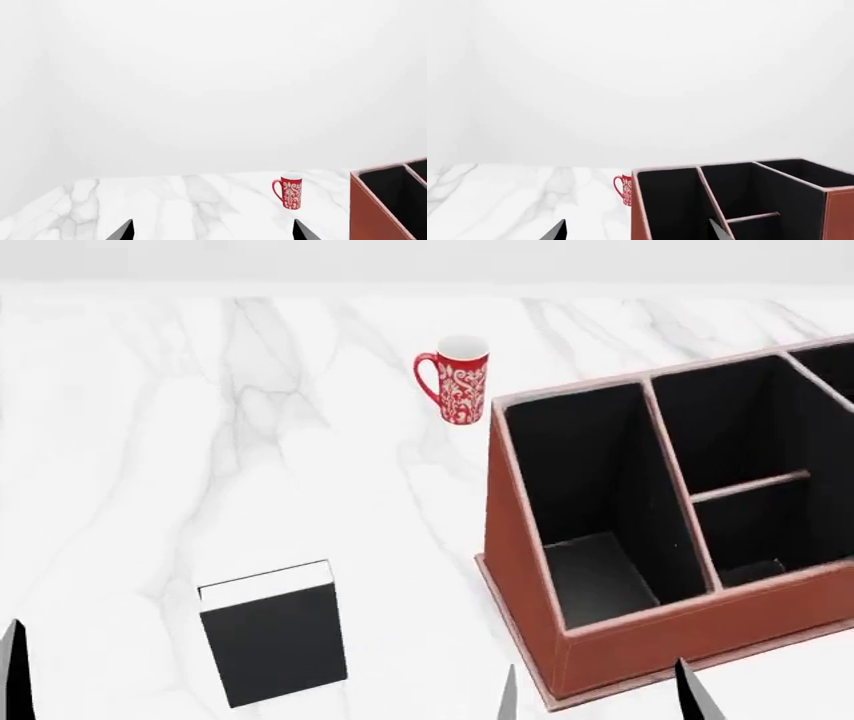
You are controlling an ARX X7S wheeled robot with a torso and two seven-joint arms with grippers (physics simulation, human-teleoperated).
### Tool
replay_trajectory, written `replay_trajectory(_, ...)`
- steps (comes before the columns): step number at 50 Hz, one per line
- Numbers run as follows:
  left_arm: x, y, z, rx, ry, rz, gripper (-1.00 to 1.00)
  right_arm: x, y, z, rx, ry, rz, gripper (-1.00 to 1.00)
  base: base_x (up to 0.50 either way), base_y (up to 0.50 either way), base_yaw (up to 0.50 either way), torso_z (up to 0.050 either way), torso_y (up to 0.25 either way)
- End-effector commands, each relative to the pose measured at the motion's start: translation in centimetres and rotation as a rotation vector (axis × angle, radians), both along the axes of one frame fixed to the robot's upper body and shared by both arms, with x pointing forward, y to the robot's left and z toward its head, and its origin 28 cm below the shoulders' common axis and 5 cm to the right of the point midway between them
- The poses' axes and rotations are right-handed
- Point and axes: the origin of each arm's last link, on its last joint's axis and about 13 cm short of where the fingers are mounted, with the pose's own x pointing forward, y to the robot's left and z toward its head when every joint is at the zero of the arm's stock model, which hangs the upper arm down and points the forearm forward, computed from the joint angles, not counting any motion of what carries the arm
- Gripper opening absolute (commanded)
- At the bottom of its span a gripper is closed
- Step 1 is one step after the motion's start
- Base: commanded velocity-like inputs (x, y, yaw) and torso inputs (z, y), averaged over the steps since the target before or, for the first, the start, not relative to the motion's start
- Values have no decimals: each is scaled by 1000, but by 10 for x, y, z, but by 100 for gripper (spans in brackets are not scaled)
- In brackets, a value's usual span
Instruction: Pick up the book and place it in the left compartment of the caddy.
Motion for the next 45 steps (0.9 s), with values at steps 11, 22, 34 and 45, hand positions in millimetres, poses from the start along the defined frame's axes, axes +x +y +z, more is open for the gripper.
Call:
replay_trajectory(11, -1, 0, 0, -1, -3, -2, 100, 1, 1, 2, -11, -17, -11, 100, 142, -330, 0, 0, 1)
replay_trajectory(22, -1, 0, 1, -2, -7, 0, 100, 2, 1, -1, -36, -21, -28, 100, 194, 0, 0, 0, 0)
replay_trajectory(34, -1, 1, 1, -3, -9, 0, 100, 1, 1, -1, -31, -19, -23, 100, 447, 0, 0, 0, 0)
replay_trajectory(45, 0, 2, 3, -6, -10, 7, 100, 7, 1, -4, -16, 37, -54, 100, 324, 0, 0, 0, 2)
